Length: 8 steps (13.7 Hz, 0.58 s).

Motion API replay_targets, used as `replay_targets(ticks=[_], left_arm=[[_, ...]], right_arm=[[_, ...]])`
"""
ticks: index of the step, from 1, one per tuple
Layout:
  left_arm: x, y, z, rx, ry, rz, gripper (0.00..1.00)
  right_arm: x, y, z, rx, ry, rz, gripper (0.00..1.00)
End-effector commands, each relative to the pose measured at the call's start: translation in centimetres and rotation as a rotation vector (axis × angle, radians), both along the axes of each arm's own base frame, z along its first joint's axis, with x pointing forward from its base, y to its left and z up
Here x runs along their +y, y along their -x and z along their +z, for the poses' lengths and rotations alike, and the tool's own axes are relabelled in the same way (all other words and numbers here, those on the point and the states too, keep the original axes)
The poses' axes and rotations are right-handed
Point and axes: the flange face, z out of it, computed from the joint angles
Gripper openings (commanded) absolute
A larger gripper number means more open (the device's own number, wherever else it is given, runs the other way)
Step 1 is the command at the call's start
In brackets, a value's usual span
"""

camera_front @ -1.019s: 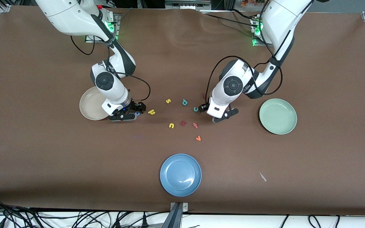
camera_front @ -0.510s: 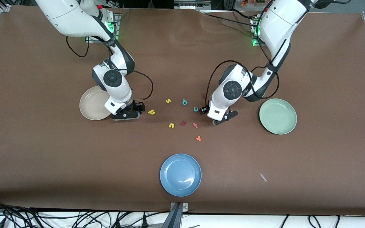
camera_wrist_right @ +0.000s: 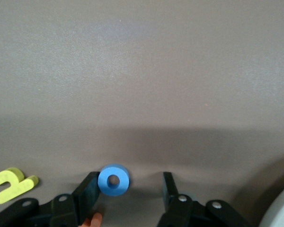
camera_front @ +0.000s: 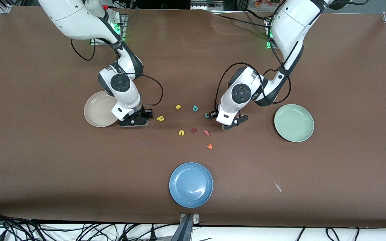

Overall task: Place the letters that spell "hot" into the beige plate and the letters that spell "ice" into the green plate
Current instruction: 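Grasp the blue o and orange e with the right and left grippers, then set the o and e on the cream and green plates with both grippers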

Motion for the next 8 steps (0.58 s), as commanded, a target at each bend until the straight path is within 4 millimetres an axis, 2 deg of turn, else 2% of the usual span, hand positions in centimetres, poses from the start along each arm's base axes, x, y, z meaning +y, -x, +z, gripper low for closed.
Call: replay_targets(ticks=[1, 2, 6, 8], left_arm=[[0.0, 0.1, -0.3, -0.018, -0.027, -0.002, 0.72], [0.1, 0.2, -0.5, -0.016, -0.029, -0.004, 0.71], [0.1, 0.2, -0.6, -0.014, -0.029, -0.004, 0.67], [0.1, 0.3, -0.7, -0.012, -0.031, -0.004, 0.64]], right_arm=[[0.0, 0.2, -0.5, 0.001, 0.002, -0.006, 0.45], [-0.1, 0.1, -0.4, -0.001, 0.002, -0.005, 0.42], [0.0, 0.1, -0.2, -0.004, 0.003, 0.010, 0.15], [0.0, -0.1, 0.7, -0.016, 0.003, 0.023, 0.07]])
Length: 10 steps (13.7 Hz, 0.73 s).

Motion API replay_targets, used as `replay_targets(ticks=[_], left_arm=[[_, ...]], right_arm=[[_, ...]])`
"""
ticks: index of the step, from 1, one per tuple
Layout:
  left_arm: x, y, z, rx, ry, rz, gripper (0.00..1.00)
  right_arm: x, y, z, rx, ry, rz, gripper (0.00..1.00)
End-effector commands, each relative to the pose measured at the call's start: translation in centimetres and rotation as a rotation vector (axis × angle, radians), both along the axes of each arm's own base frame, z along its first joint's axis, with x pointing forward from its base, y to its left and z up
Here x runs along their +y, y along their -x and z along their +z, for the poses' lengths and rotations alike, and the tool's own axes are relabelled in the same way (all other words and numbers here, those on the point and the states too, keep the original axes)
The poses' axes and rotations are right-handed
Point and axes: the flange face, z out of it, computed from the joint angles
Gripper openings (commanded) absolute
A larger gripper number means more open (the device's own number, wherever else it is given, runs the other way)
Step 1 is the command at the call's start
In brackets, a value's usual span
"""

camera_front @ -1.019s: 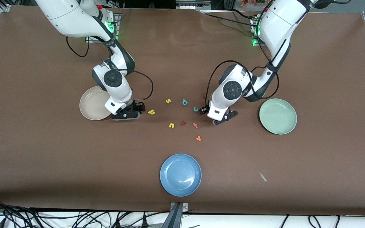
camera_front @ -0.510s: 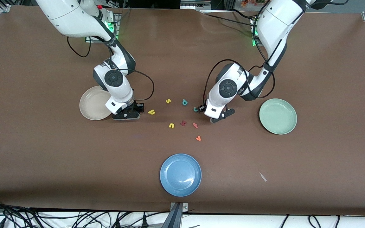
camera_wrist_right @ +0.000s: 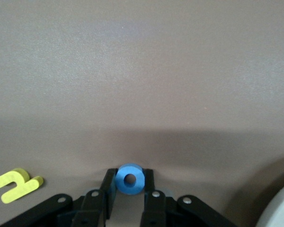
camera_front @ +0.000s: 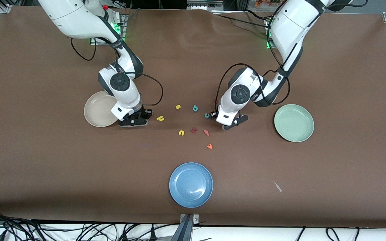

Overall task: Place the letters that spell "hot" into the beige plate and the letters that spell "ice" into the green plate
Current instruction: 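Set the o and e on the cream and green plates with both grippers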

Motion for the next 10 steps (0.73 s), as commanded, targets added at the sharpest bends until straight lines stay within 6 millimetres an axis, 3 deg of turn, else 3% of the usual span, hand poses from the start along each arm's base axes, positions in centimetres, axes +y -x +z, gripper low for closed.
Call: replay_targets(ticks=[1, 4, 6, 10], left_arm=[[0.0, 0.1, 0.0, -0.019, -0.021, -0.001, 0.60], [0.0, 0.1, -0.2, -0.016, -0.022, -0.001, 0.44], [0.2, 0.0, -0.2, -0.014, -0.023, 0.002, 0.30], [0.5, -0.7, 0.7, -0.024, -0.021, -0.003, 0.09]], right_arm=[[-0.2, -0.1, 0.8, -0.004, 0.018, 0.034, 0.06], [-1.5, -0.7, 5.5, 0.011, 0.068, 0.059, 0.06], [-3.6, -1.4, 8.9, 0.067, 0.046, 0.085, 0.07], [-13.0, -3.0, 11.9, 0.135, 0.064, 0.195, 0.07]])
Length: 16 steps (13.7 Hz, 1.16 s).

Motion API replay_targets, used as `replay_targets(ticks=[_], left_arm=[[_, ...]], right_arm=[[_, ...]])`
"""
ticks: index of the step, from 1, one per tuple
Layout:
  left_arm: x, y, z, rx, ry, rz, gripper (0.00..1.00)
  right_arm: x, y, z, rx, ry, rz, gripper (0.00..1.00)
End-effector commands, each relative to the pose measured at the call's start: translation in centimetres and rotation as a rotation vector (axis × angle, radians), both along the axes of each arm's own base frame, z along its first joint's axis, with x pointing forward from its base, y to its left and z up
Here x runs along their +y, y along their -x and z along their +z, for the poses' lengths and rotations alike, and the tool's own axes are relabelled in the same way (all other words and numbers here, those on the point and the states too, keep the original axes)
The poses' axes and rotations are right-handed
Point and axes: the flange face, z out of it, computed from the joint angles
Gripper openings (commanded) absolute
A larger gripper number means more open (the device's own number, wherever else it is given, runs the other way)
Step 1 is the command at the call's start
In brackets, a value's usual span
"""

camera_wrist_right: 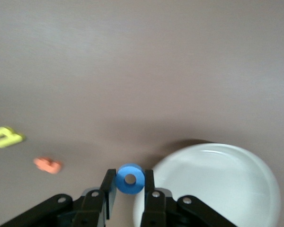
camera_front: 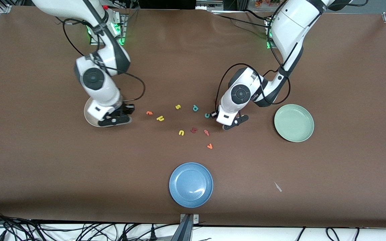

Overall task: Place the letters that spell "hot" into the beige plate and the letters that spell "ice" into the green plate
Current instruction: 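Set the o and e on the cream and green plates with both grippers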

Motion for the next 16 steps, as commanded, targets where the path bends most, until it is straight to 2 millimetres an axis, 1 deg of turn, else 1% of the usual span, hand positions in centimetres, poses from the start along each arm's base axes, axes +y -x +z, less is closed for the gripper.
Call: replay_targets(ticks=[1, 2, 4, 5, 6, 7, 8, 9, 11, 12, 13, 14, 15, 16], left_arm=[[0.7, -1.2, 1.6, -0.041, -0.014, 0.003, 0.08], [1.3, -2.1, 3.7, -0.070, -0.007, 0.016, 0.05], [3.1, -3.7, 8.5, -0.096, -0.011, -0.021, 0.03], [4.7, -4.5, 10.2, -0.076, -0.028, -0.045, 0.03], [6.5, -5.3, 12.0, -0.060, -0.041, -0.066, 0.03], [8.5, -5.7, 13.2, -0.040, -0.053, -0.095, 0.03], [10.9, -6.2, 14.0, -0.013, -0.063, -0.119, 0.04], [13.5, -6.5, 14.2, 0.028, -0.071, -0.152, 0.04], [18.2, -7.2, 14.0, 0.084, -0.060, -0.221, 0.04], [20.0, -7.4, 13.6, 0.093, -0.050, -0.239, 0.04], [21.5, -7.6, 12.7, 0.106, -0.036, -0.265, 0.04], [22.8, -7.6, 11.5, 0.125, -0.022, -0.294, 0.04], [24.5, -7.8, 10.5, 0.138, -0.006, -0.312, 0.04], [26.4, -8.1, 9.9, 0.145, 0.008, -0.317, 0.04]], right_arm=[[-5.5, 0.6, 1.1, 0.035, 0.010, 0.072, 0.08], [-7.0, 1.3, 1.1, 0.046, 0.017, 0.079, 0.08], [-8.0, 3.6, 0.5, 0.067, 0.024, 0.069, 0.08], [-8.2, 4.5, 0.7, 0.069, 0.025, 0.059, 0.11], [-8.3, 5.1, 0.7, 0.077, 0.027, 0.058, 0.11], [-8.3, 5.3, 0.6, 0.080, 0.026, 0.057, 0.12], [-8.3, 5.4, 0.5, 0.081, 0.024, 0.055, 0.18], [-8.3, 5.4, 0.5, 0.082, 0.024, 0.055, 0.27], [-8.3, 5.4, 0.5, 0.082, 0.024, 0.055, 0.52], [-8.3, 5.4, 0.4, 0.084, 0.024, 0.055, 0.55], [-8.3, 5.4, 0.5, 0.082, 0.024, 0.055, 0.60], [-8.3, 5.4, 0.5, 0.082, 0.024, 0.055, 0.61], [-8.3, 5.4, 0.5, 0.082, 0.024, 0.050, 0.64], [-8.3, 5.4, 0.5, 0.082, 0.025, 0.036, 0.64]])
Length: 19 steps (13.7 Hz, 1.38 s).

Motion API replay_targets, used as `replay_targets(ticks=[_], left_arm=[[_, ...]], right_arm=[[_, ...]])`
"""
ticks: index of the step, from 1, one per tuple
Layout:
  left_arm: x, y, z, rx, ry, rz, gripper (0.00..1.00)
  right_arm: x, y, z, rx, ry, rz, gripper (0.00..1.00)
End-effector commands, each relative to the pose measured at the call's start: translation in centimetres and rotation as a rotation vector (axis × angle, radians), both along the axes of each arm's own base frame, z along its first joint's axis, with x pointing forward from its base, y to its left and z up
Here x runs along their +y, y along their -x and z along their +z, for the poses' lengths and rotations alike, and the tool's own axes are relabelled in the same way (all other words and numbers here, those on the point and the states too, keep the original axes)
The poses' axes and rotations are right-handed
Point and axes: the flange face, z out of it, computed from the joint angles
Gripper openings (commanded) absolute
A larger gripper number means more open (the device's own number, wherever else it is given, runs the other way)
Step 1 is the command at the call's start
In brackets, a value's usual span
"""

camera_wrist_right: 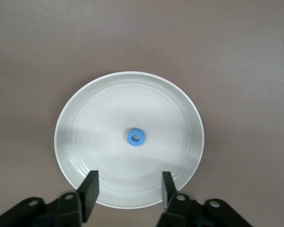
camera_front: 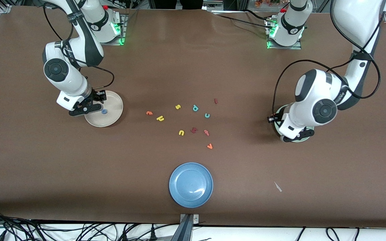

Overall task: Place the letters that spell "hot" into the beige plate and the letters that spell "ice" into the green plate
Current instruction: 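Set the o and e on the cream and green plates with both grippers, then grasp the orange squiggle and pink i with the right and left grippers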

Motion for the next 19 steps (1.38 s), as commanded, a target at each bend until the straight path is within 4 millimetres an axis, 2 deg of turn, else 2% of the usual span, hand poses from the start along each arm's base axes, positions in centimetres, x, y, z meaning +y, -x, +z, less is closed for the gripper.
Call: replay_targets(ticks=[1, 2, 3, 4, 6, 7, 8, 10, 12, 14, 15, 16, 19], left_arm=[[3.6, 0.0, -2.0, 0.033, 0.024, -0.064, 0.04], [4.9, -0.1, -2.6, 0.039, 0.036, -0.070, 0.04], [6.1, -0.2, -3.8, 0.050, 0.047, -0.069, 0.04], [6.7, -0.2, -5.0, 0.058, 0.055, -0.066, 0.04], [7.2, -0.1, -7.6, 0.065, 0.011, -0.110, 0.04], [7.4, -0.2, -7.8, 0.065, 0.002, -0.116, 0.08], [7.6, -0.4, -7.7, 0.062, 0.002, -0.111, 0.23], [7.6, -0.7, -6.9, 0.053, 0.004, -0.099, 1.00], [7.2, -1.4, -5.2, 0.028, 0.004, -0.100, 1.00], [5.2, -1.1, -2.7, 0.023, 0.000, -0.128, 1.00], [3.6, -0.8, -1.1, 0.018, 0.004, -0.131, 1.00], [1.6, -0.6, 0.2, 0.000, -0.002, -0.106, 1.00], [-6.2, 1.2, 2.0, -0.013, -0.004, -0.028, 1.00]], right_arm=[[0.2, 0.7, 0.4, -0.009, -0.013, -0.036, 0.64], [0.4, 0.7, 0.2, -0.009, -0.014, -0.062, 0.64], [1.7, 0.8, -0.2, -0.006, -0.029, -0.093, 0.64], [4.2, 1.2, -0.4, -0.009, -0.046, -0.108, 0.64], [7.3, 1.2, -1.4, -0.033, -0.063, -0.147, 0.65], [9.6, 1.3, -2.3, -0.056, -0.088, -0.168, 0.67], [11.2, 1.4, -3.1, -0.074, -0.110, -0.198, 0.67], [14.2, 1.9, -4.8, -0.083, -0.144, -0.247, 0.67], [17.0, 2.5, -5.1, -0.102, -0.175, -0.283, 0.67], [19.3, 2.3, -5.1, -0.105, -0.189, -0.292, 0.67], [20.5, 2.5, -5.6, -0.099, -0.190, -0.300, 0.67], [21.1, 2.4, -5.8, -0.107, -0.183, -0.298, 0.67], [21.2, 2.4, -7.3, -0.138, -0.149, -0.290, 0.67]])
